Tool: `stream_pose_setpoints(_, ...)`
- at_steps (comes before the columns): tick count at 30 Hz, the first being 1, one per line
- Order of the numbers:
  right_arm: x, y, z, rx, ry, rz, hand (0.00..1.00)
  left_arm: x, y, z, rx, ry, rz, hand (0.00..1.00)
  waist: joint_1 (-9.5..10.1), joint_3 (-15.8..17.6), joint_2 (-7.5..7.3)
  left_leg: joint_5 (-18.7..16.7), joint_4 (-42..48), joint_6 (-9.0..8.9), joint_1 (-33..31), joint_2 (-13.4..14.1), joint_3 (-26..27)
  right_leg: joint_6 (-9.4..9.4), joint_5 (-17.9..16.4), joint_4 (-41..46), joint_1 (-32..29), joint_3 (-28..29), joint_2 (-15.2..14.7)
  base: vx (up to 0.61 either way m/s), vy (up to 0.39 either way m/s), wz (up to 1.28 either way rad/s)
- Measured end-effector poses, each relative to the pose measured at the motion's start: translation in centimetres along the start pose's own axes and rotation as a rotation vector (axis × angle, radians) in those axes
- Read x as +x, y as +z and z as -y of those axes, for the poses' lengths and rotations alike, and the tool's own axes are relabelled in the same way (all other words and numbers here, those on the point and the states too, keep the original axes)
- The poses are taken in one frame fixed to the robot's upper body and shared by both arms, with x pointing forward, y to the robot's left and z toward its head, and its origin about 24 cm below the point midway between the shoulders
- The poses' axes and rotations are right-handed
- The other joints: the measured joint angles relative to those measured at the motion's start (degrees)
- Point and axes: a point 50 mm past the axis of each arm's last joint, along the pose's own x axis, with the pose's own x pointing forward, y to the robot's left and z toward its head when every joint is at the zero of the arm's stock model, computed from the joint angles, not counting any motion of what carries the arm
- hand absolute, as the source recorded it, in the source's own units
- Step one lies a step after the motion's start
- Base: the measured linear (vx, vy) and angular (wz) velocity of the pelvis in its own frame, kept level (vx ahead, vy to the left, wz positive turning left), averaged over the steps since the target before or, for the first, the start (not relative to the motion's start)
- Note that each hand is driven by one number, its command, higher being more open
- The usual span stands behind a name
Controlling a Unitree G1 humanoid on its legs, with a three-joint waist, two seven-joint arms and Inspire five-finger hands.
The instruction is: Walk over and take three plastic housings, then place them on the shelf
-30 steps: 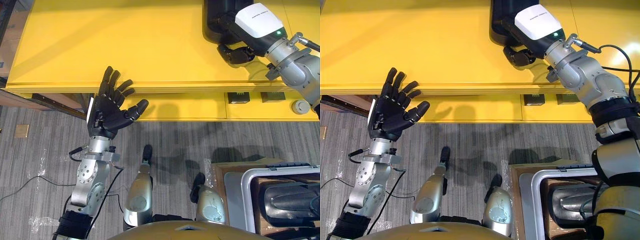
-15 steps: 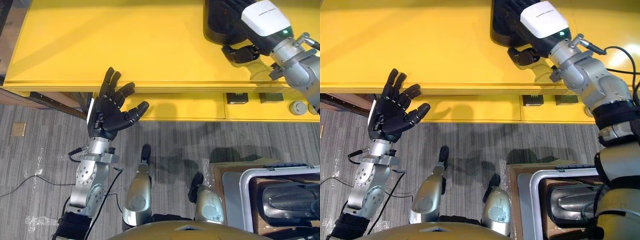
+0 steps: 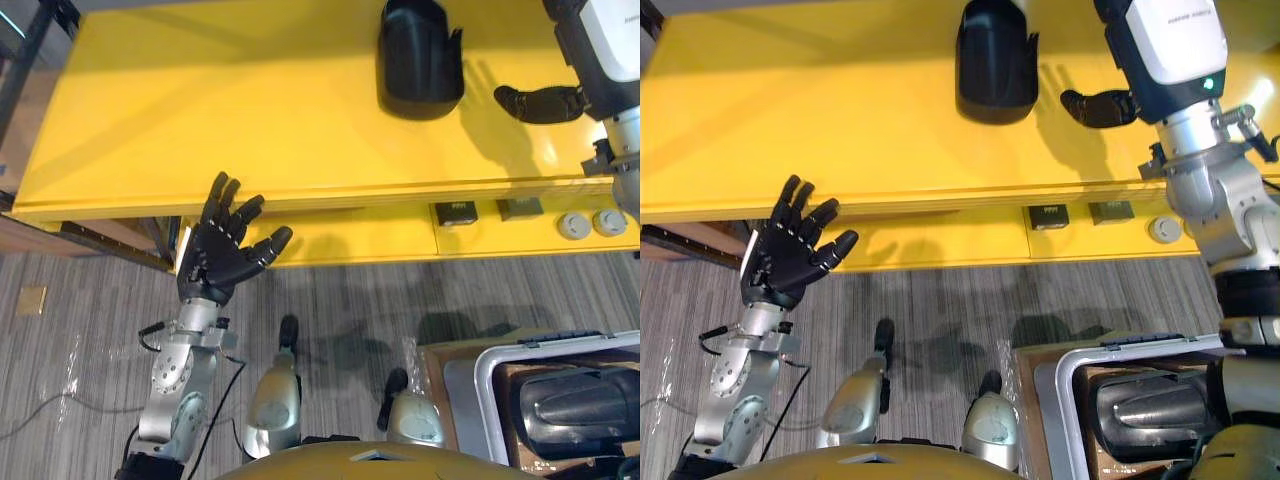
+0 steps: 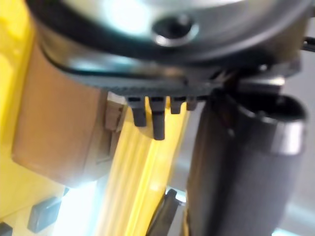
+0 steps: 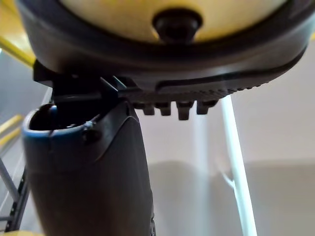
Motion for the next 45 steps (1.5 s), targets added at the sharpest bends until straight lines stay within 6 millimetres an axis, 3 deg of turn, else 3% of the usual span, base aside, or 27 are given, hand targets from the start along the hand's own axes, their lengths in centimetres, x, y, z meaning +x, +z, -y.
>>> stream_pose_setpoints(2,-0.8,0.6,-0.2,0.094,-0.047,-0.027,1.0,-0.2,-0.6,0.5,-0.013,-0.003,-0.025,1.0,-0.5,-1.8,0.18,-0.2,0.0,-0.17,0.4,0.1,0.2,-0.05,0.3,-0.5,0.5,0.1,0.2,-0.02,-0.018,-0.11)
stream_pose_setpoints(6,-2.7,2.6,-1.3,0.606,-0.224,-0.209,1.0,0.1,-1.0,1.7,-0.039,-0.009,-0.041,1.0,-1.42,-4.8,0.4,-1.2,0.0,-0.65,2.0,0.9,1.9,-0.17,1.4,-2.4,1.8,1.3,0.9,-0.04,-0.016,-0.18)
stream_pose_setpoints(7,-3.1,2.9,-1.6,0.659,-0.229,-0.232,1.0,0.1,-0.9,1.9,-0.044,-0.012,-0.043,1.0,-1.43,-5.2,0.44,-1.2,0.0,-0.65,2.1,0.9,2.2,-0.22,1.5,-2.7,1.8,1.6,0.9,-0.03,0.002,-0.27)
stream_pose_setpoints(13,-6.4,8.6,-7.6,1.175,-0.027,-0.402,1.0,0.6,0.3,3.6,-0.066,-0.045,0.007,1.0,-2.31,-6.8,0.81,-1.5,0.0,-0.53,4.0,1.0,3.6,-0.1,2.7,-4.4,3.5,2.9,1.0,-0.02,-0.005,-0.12)
stream_pose_setpoints(17,-5.8,13.5,-10.1,1.445,0.04,-0.408,1.0,0.6,-0.4,4.0,-0.06,-0.038,-0.041,1.0,-1.23,-6.9,0.93,-1.1,0.0,-0.22,4.2,1.2,3.8,-0.12,3.2,-5.0,3.8,3.3,1.3,-0.02,-0.013,-0.04)
stream_pose_setpoints(23,-3.7,18.1,-10.7,1.581,0.103,-0.313,1.0,0.5,-1.1,4.8,-0.088,-0.028,-0.087,1.0,0.05,-6.9,0.92,-1.1,0.0,-0.73,4.0,1.2,2.5,-0.29,3.1,-4.8,4.3,2.1,1.4,-0.03,-0.025,0.1)
stream_pose_setpoints(28,-1.5,19.7,-10.1,1.613,0.103,-0.231,1.0,0.2,-1.3,4.6,-0.094,0.01,-0.096,1.0,0.31,-6.8,0.99,-0.6,0.0,-0.85,2.1,1.2,1.4,-0.85,2.7,-3.6,2.5,1.3,1.4,-0.05,-0.02,0.11)
stream_pose_setpoints(34,-0.4,20.1,-11.7,1.601,0.16,-0.299,1.0,-0.2,-1.5,4.4,-0.123,0.05,-0.1,1.0,0.17,-6.4,1.7,-0.1,0.0,-1.07,0.9,0.7,0.2,-0.92,0.6,0.5,-0.1,0.8,0.5,-0.04,-0.024,0.09)
stream_pose_setpoints(39,0.1,19.8,-14.5,1.562,0.205,-0.471,1.0,-0.1,-0.8,4.5,-0.184,0.127,-0.013,1.0,0.38,-4.8,4.41,-0.1,0.0,-1.09,0.3,0.6,-0.2,-1.05,-1.5,4.9,-2.4,0.7,-0.1,-0.04,-0.035,0.06)
stream_pose_setpoints(43,1.1,19.0,-15.0,1.536,0.194,-0.501,1.0,0.1,0.1,4.7,-0.2,0.134,0.043,1.0,0.3,-4.0,5.37,0.7,0.3,-1.86,-1.0,0.5,-0.5,-1.02,-3.3,9.1,-5.3,0.8,-0.8,-0.01,-0.05,0.04)
stream_pose_setpoints(45,1.9,18.5,-15.0,1.526,0.184,-0.502,1.0,0.0,0.0,4.7,-0.201,0.136,0.041,1.0,0.24,-3.7,5.45,1.6,0.3,-1.32,-1.1,-0.1,-0.6,-0.92,-4.9,11.7,-6.5,0.9,-1.8,0.02,-0.062,0.07)
